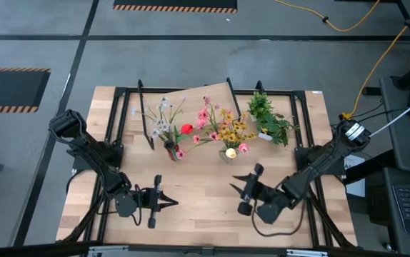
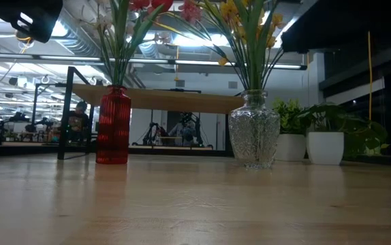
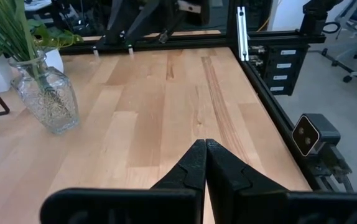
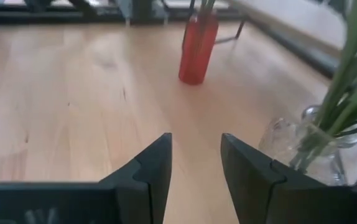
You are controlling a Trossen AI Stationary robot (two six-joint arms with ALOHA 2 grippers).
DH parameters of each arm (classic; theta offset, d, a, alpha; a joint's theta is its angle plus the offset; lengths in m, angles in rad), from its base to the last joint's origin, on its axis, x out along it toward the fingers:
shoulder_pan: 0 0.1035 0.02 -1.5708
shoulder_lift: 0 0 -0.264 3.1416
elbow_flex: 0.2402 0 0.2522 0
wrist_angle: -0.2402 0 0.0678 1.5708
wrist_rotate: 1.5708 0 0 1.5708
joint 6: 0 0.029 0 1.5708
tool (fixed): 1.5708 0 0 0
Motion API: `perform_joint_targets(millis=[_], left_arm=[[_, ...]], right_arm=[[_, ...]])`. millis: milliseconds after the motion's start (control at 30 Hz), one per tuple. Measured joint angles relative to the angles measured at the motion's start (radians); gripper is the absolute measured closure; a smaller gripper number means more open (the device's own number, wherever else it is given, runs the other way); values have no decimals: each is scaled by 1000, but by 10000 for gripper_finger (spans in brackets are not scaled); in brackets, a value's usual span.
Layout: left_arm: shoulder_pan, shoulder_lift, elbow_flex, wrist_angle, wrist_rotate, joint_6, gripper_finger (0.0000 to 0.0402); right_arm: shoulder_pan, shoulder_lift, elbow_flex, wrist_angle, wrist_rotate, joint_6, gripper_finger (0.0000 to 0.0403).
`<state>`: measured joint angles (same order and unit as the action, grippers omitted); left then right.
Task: Pick and place flowers into a vace then onto a shelf
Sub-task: Put the transparent flower vase on the shelf
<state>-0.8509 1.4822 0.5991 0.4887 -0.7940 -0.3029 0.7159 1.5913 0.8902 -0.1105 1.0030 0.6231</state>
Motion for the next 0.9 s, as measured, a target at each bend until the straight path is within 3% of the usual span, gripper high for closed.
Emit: perform_joint_targets(millis=[167,500,900], left_arm=[[0,0,0,0,0,0,396],[0,0,0,-2,0,2,396],[0,0,0,-1,1,10,396]], right_arm=[[-60,0,-19,-1,-70,1,250],[-92,0,-28,5,-64,-15,190],[-75,-8,-28,-44,-56,-37,168]])
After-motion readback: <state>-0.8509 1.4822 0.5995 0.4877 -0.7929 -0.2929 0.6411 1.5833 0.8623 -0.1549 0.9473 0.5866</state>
